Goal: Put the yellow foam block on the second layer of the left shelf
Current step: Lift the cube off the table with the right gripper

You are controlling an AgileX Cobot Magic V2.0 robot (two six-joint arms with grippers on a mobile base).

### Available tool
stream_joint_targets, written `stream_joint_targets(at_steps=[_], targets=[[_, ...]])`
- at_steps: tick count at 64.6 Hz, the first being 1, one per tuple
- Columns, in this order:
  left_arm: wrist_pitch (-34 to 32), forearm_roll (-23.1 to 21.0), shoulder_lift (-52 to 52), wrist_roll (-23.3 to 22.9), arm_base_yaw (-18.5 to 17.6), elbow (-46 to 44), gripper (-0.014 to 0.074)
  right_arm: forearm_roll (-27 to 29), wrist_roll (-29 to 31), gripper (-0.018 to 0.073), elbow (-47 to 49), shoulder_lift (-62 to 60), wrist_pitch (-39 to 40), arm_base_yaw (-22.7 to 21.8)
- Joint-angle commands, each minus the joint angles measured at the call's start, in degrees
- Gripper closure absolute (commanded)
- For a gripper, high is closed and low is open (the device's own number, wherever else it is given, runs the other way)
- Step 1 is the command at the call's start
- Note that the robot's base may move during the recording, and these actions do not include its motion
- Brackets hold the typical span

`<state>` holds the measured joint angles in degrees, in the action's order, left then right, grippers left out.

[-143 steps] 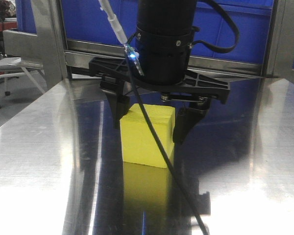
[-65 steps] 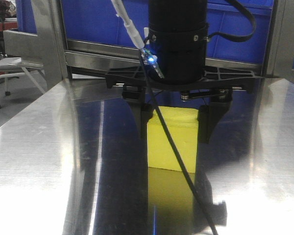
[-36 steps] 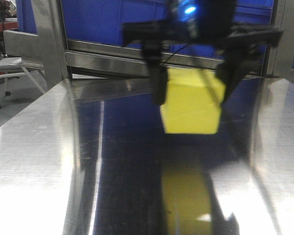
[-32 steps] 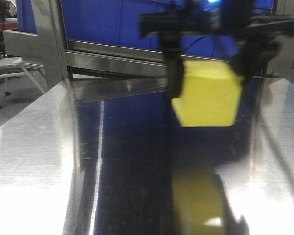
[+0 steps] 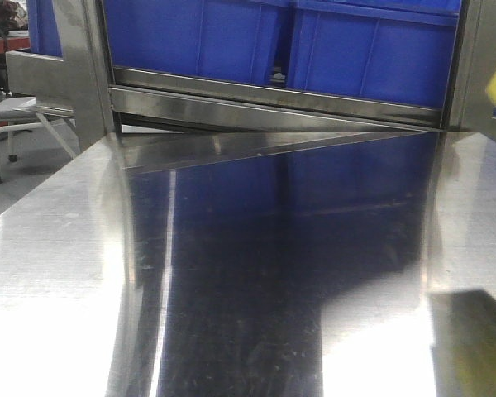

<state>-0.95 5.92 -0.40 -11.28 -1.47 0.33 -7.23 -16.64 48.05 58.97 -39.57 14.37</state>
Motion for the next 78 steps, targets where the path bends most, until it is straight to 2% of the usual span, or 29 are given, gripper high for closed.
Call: stream_joint_targets(at_steps=[1,10,25,39,61,78], targets=[[-5.0,-0.2,-1.1,-0.3,0.1,1.4,0.0460,-1.0,1.0,0.0284,-2.7,-6.5,8.4,-4.4],[-5.0,-0.2,-1.1,-0.3,0.1,1.4,0.0460,-1.2,1.0,0.0269,-8.2,-15.0,11.5,-8.8],[-5.0,-0.2,-1.1,-0.3,0.1,1.4,0.0460,-3.2,1.0,0.0270,-12.4,-28.4,11.8,-9.1],[-5.0,-0.2,-1.1,-0.3,0.1,1.4,0.0460,-12.6,1.0,0.0271,-16.0,-39.0,14.8,-9.0],[-5.0,-0.2,-1.1,-0.3,0.1,1.4,0.0460,-6.4,1.0,0.0271,-17.0,-41.2,17.3,-9.0],[-5.0,-0.2,-1.1,-0.3,0.1,1.4,0.0460,-6.1,1.0,0.0271,-17.0,-41.2,19.9,-9.0]])
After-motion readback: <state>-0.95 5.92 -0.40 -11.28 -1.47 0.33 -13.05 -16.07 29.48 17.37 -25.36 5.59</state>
